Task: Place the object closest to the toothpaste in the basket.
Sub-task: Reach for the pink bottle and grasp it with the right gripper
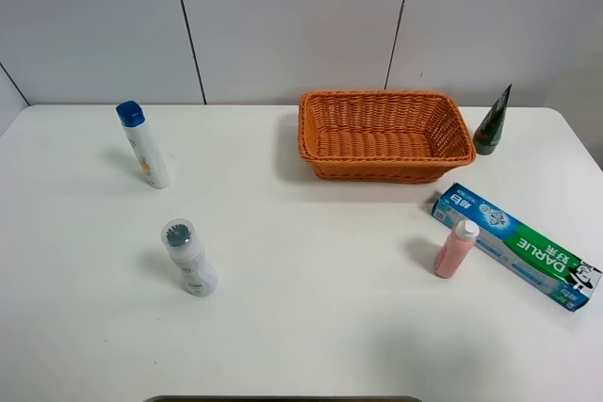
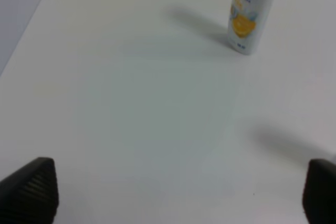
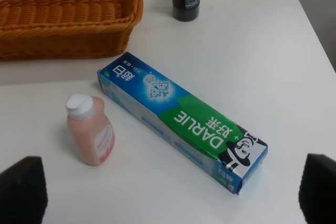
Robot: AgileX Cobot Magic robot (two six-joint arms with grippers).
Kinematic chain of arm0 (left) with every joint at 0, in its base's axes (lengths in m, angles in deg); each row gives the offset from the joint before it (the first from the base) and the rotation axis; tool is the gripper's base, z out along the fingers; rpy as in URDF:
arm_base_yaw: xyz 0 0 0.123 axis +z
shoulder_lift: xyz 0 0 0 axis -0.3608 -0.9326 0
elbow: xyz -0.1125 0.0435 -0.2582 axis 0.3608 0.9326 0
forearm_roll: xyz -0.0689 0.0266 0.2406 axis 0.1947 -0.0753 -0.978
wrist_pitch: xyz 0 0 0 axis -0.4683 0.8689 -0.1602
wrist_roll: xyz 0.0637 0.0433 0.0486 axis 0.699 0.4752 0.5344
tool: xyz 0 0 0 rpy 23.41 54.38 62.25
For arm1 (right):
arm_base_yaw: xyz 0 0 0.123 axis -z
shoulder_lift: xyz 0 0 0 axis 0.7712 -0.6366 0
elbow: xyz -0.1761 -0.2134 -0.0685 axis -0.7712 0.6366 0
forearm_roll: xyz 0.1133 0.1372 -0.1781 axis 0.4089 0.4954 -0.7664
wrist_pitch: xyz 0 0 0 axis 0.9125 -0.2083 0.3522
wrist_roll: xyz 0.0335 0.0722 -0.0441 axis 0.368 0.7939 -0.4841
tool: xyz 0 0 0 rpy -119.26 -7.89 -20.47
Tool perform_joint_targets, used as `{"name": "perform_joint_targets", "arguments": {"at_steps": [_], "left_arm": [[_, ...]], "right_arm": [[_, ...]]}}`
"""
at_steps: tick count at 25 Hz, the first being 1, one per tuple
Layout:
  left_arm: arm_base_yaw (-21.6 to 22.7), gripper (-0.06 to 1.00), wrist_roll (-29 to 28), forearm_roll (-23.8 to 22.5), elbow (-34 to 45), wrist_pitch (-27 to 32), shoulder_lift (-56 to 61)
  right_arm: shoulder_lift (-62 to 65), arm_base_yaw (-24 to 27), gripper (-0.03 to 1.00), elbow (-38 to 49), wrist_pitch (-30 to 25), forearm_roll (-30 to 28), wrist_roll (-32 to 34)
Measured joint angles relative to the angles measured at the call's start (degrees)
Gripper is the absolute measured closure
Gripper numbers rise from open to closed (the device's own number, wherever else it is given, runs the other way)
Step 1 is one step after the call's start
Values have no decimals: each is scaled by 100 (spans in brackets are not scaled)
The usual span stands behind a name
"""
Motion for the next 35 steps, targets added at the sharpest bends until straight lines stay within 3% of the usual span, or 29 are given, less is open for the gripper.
{"name": "perform_joint_targets", "arguments": {"at_steps": [35], "left_arm": [[0, 0, 0, 0, 0, 0, 0]], "right_arm": [[0, 0, -2, -37, -5, 81, 0]]}}
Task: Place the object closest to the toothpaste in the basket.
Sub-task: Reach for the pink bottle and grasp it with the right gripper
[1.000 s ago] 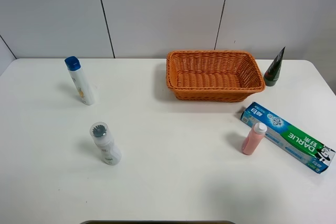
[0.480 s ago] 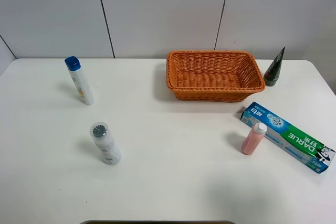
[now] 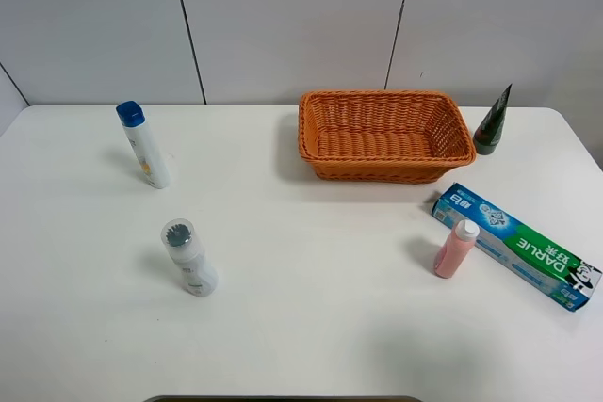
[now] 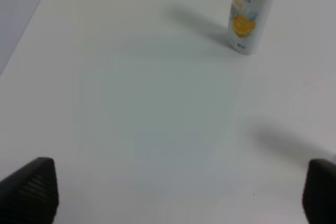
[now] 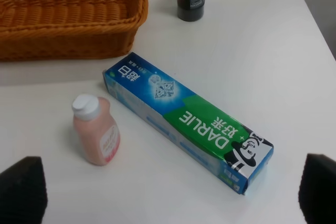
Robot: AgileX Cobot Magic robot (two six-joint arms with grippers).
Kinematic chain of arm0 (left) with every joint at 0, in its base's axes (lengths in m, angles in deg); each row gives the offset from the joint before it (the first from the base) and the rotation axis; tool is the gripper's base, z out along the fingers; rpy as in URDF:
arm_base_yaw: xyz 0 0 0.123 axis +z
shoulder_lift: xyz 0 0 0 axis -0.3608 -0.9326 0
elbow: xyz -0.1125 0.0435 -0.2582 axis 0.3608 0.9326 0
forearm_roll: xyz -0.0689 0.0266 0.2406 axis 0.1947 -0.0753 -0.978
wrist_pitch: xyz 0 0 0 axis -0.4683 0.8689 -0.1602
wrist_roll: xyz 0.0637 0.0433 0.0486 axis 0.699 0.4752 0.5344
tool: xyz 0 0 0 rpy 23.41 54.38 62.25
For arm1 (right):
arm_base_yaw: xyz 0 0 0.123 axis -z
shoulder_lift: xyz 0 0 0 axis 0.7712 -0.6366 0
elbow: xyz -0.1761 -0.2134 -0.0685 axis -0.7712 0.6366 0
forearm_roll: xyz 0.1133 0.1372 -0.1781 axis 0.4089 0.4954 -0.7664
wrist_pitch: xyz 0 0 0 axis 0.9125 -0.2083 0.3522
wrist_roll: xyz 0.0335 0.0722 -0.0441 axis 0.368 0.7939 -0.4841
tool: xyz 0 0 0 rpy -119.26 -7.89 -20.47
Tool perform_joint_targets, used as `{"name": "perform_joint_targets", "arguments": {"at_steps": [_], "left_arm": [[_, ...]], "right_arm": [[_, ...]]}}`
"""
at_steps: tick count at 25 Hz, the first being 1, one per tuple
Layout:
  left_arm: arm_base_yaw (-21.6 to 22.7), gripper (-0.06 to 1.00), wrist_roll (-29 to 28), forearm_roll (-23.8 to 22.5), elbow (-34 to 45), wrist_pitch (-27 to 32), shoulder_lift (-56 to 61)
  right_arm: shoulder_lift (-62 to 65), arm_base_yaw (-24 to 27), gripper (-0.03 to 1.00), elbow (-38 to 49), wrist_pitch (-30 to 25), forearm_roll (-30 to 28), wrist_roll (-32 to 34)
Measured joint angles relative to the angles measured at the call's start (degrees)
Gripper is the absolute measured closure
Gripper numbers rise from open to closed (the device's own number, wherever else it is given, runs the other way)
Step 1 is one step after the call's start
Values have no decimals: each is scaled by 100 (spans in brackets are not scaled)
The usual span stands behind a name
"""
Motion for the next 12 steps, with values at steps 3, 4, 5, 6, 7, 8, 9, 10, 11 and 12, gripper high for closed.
{"name": "perform_joint_targets", "arguments": {"at_steps": [3, 4, 5, 6, 7, 8, 9, 10, 11, 12], "left_arm": [[0, 0, 0, 0, 0, 0, 0], [0, 0, 0, 0, 0, 0, 0], [0, 0, 0, 0, 0, 0, 0], [0, 0, 0, 0, 0, 0, 0], [0, 0, 0, 0, 0, 0, 0], [0, 0, 0, 0, 0, 0, 0], [0, 0, 0, 0, 0, 0, 0], [0, 0, -5, 0, 0, 0, 0], [0, 0, -5, 0, 0, 0, 0], [0, 0, -5, 0, 0, 0, 0]], "right_arm": [[-146, 0, -2, -357, -11, -6, 105], [-295, 0, -2, -472, -11, -11, 190], [-447, 0, -2, -600, -11, -11, 297], [-642, 0, -2, -716, -11, -11, 401], [-848, 0, -2, -817, -11, -11, 499], [-1064, 0, -2, -888, -11, -3, 572], [-1246, 0, -2, -961, -11, 11, 653], [-1463, 0, -2, -1022, -11, 46, 712], [-1682, 0, -2, -1067, -11, 114, 780], [-1860, 0, -2, -1121, -4, 161, 816]]}}
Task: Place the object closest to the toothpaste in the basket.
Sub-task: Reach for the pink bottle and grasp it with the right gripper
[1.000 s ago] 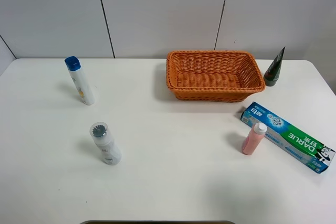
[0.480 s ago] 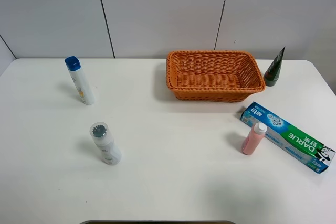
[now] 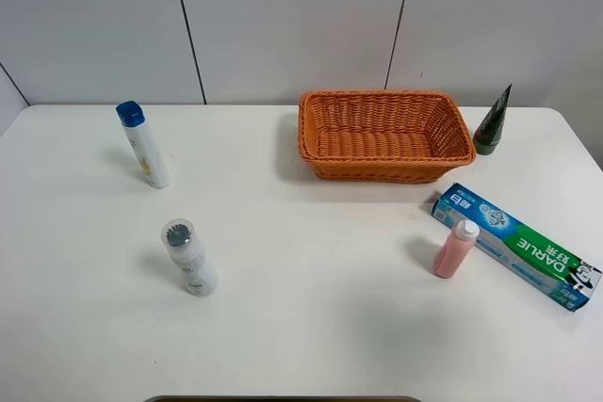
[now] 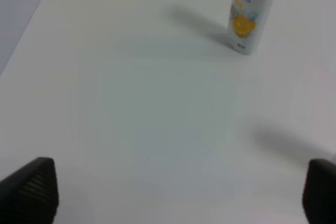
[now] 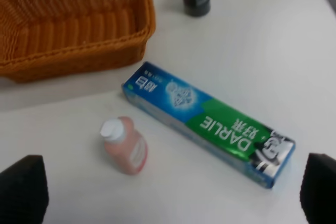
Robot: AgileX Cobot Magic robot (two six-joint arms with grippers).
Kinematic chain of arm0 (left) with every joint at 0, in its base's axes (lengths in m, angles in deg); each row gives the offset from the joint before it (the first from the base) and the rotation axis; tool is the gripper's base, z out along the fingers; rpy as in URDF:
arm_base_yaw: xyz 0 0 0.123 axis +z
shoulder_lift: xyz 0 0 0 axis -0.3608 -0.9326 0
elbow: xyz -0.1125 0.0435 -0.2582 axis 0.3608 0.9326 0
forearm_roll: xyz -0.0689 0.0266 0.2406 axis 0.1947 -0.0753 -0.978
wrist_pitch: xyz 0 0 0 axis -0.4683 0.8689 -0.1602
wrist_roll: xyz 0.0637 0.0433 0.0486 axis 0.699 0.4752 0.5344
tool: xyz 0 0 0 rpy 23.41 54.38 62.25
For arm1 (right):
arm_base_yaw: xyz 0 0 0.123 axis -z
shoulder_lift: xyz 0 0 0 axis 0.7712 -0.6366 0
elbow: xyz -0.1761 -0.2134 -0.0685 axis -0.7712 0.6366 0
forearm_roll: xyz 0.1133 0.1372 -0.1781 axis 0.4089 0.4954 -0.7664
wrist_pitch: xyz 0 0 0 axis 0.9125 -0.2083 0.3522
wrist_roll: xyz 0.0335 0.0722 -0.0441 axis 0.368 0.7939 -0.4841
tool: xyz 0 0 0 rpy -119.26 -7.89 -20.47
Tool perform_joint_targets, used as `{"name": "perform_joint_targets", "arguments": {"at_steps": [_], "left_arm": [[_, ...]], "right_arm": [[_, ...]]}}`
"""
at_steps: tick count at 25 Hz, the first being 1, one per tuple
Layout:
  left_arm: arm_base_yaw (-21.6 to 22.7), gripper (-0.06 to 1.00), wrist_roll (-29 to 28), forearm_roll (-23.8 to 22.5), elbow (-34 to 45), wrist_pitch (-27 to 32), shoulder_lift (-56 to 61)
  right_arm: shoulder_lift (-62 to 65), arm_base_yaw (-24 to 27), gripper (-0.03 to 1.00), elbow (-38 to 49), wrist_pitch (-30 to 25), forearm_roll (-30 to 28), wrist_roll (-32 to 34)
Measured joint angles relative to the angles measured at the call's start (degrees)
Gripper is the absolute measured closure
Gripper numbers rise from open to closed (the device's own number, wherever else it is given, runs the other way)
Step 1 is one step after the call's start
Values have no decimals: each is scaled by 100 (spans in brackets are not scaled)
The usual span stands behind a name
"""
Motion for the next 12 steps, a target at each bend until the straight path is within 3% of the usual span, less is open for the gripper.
{"name": "perform_joint_targets", "arguments": {"at_steps": [12], "left_arm": [[0, 0, 5, 0, 0, 0, 0]], "right_arm": [[-2510, 0, -2, -284, 80, 526, 298]]}}
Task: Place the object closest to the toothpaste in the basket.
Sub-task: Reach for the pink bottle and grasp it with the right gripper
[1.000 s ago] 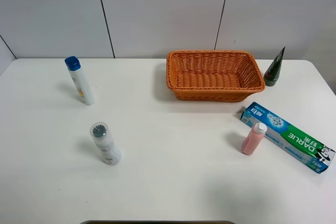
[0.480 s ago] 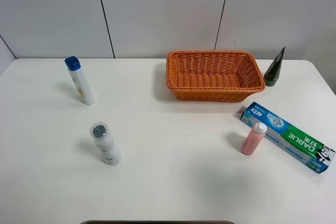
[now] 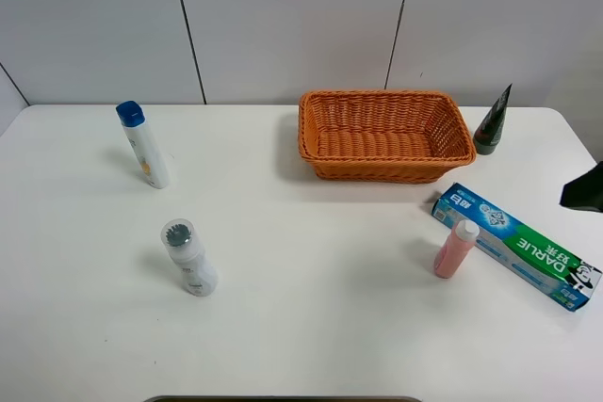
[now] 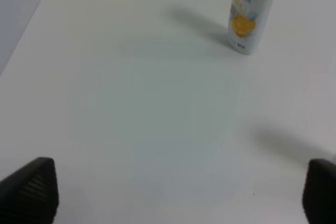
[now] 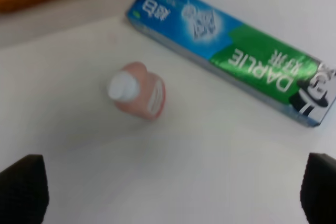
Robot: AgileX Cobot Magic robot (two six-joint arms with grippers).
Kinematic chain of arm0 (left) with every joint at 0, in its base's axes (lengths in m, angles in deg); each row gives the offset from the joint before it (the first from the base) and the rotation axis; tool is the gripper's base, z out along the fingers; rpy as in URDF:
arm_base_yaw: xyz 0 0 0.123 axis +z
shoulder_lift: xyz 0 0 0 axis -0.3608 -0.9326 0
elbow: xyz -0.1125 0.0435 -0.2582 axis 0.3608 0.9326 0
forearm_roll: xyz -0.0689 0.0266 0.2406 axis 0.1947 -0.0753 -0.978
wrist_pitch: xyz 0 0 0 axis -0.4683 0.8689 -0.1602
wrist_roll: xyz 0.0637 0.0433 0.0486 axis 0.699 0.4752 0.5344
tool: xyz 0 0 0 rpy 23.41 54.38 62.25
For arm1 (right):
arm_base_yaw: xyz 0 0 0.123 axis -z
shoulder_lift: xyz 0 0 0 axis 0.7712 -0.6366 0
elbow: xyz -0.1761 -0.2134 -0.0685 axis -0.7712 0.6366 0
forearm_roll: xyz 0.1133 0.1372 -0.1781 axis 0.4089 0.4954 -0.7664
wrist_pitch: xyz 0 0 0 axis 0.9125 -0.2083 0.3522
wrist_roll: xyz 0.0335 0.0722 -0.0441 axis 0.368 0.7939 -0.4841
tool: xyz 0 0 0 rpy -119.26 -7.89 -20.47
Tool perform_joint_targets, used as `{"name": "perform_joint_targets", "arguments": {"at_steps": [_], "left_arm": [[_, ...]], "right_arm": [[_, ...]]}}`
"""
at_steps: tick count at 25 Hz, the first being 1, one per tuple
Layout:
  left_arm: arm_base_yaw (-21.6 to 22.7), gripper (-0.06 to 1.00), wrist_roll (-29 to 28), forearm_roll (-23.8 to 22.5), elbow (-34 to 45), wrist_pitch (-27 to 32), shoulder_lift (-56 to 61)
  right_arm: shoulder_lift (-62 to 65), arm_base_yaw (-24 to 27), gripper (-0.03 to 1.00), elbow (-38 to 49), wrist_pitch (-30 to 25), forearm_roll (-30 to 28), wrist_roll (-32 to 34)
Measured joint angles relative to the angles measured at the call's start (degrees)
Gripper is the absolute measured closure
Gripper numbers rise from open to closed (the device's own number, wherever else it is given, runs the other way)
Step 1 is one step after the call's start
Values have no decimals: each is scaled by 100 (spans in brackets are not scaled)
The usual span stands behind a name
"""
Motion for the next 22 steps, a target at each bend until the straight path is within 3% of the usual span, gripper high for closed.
{"name": "perform_joint_targets", "arguments": {"at_steps": [13, 22], "left_arm": [[0, 0, 0, 0, 0, 0, 0], [0, 0, 0, 0, 0, 0, 0]], "right_arm": [[-1674, -11, -2, 0, 605, 353, 339], [-2867, -675, -2, -415, 934, 353, 781]]}}
